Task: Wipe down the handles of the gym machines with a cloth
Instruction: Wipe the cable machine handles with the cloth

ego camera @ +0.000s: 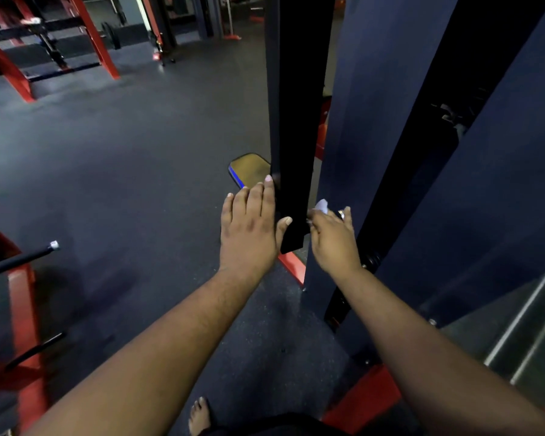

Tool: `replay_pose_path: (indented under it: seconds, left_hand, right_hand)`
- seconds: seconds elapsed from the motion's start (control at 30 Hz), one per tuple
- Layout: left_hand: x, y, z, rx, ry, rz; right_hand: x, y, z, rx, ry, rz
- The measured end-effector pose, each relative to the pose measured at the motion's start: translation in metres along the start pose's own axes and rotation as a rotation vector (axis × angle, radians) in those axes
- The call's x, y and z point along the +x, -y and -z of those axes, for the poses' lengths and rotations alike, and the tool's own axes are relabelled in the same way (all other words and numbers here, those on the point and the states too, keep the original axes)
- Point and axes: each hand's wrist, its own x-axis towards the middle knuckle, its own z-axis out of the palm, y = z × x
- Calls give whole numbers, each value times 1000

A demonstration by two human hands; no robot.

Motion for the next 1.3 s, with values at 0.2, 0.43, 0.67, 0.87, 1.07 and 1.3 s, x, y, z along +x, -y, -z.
replay_pose_path:
  seconds: [0.2, 0.43, 0.67, 0.87, 1.07, 1.3]
  left_hand:
    - [-2, 0, 1, -12, 0, -4]
    - [-2, -5, 2, 1, 17, -5]
    - [-2, -3, 2, -5, 7, -3]
    - [-4, 0, 4, -18, -7, -14]
    - [-4, -2, 6, -14, -1, -7]
    - [-4, -2, 4, -26, -8, -7]
  right_hand:
    - [-40, -9, 5, 269, 39, 104]
    - [-13, -37, 33, 244, -332, -132]
    - [-13, -3, -7, 68, -123, -79]
    - [-46, -7, -7, 214, -1, 91]
    - [-40, -50, 6, 219, -212, -213]
    - [-63, 4, -36, 304, -141, -101]
